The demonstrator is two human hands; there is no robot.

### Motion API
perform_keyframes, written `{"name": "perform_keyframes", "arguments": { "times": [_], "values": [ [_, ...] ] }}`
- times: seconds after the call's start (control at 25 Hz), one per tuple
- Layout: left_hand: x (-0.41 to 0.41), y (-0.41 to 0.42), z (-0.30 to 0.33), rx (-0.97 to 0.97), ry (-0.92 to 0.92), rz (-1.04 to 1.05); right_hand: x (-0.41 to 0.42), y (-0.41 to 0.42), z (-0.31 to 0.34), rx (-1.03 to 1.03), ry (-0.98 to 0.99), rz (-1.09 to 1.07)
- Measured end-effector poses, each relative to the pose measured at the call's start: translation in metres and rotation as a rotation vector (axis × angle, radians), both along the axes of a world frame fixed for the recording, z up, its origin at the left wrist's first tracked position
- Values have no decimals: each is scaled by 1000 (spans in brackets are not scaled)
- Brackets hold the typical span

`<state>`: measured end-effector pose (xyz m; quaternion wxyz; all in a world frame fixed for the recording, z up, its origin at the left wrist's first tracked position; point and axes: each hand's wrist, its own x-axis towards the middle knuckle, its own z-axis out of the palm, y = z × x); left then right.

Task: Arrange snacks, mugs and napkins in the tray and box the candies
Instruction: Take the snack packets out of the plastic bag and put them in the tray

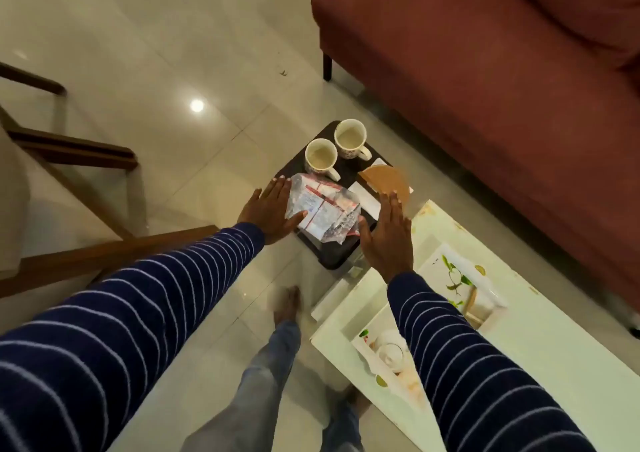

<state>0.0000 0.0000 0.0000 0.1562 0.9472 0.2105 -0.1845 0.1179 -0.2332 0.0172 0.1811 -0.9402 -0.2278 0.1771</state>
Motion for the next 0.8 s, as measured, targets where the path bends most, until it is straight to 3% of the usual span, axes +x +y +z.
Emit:
{"name": "perform_keyframes", "arguments": {
  "times": [0.24,0.52,0.64,0.8],
  "values": [
    [30,28,-50,-154,43,142,17,33,-59,64,484,-27],
    [51,24,-94,-550,-5,308,35,47,-108,155,680,-199],
    [57,25,-106,-589,-88,397,39,52,-120,225,729,-241],
    [63,31,-110,-812,10,563,38,56,-124,275,712,-253]
  ]
}}
